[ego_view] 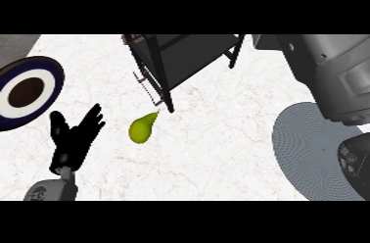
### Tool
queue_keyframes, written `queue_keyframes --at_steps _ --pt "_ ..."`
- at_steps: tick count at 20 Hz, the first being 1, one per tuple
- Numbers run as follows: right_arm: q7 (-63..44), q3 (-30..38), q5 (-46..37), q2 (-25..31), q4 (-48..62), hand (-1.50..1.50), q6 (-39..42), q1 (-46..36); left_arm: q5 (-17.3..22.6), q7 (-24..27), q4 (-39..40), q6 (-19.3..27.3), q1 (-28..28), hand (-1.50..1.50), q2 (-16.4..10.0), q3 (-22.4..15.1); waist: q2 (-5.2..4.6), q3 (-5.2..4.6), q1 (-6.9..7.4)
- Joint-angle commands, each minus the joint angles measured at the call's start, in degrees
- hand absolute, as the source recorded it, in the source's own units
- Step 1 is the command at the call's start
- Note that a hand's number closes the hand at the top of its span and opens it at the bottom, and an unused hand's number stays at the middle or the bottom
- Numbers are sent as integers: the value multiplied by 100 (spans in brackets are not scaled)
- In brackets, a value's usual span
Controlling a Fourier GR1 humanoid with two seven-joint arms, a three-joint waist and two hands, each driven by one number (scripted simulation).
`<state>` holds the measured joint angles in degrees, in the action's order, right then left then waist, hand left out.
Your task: Pick the croissant from the placemat and place it in the tiered shelf
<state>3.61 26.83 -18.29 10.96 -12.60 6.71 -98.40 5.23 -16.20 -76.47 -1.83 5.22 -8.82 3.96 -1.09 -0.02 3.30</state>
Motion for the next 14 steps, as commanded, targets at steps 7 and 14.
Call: queue_keyframes --at_steps 7,14 --pt "-364 415 231 956 34 -150 -780 168 57 -116 -80 -62 -40 0 -53 40 -42 -9 10" --pt "-716 803 543 1698 137 -150 -757 182 55 -93 76 -120 121 0 -125 92 -71 -6 51"
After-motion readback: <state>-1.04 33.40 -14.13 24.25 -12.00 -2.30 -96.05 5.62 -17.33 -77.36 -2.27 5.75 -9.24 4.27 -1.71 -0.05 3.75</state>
